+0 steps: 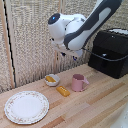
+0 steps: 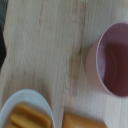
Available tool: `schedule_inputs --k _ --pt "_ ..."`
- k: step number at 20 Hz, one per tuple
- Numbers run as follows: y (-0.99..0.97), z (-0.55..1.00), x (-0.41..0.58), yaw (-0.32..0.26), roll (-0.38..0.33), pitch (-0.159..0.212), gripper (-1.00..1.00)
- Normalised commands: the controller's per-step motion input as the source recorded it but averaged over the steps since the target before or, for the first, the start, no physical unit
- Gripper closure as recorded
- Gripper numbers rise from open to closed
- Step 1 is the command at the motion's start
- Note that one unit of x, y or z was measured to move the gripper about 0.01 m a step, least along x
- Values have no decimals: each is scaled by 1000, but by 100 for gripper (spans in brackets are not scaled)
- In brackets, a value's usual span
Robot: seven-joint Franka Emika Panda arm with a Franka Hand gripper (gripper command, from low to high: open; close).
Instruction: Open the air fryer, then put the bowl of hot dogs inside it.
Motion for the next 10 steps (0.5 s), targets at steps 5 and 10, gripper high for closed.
schedule_inputs --k 5,10 --pt "-305 -246 0 25 -368 -117 -100" --pt "-347 -313 -14 85 -321 -100 -100"
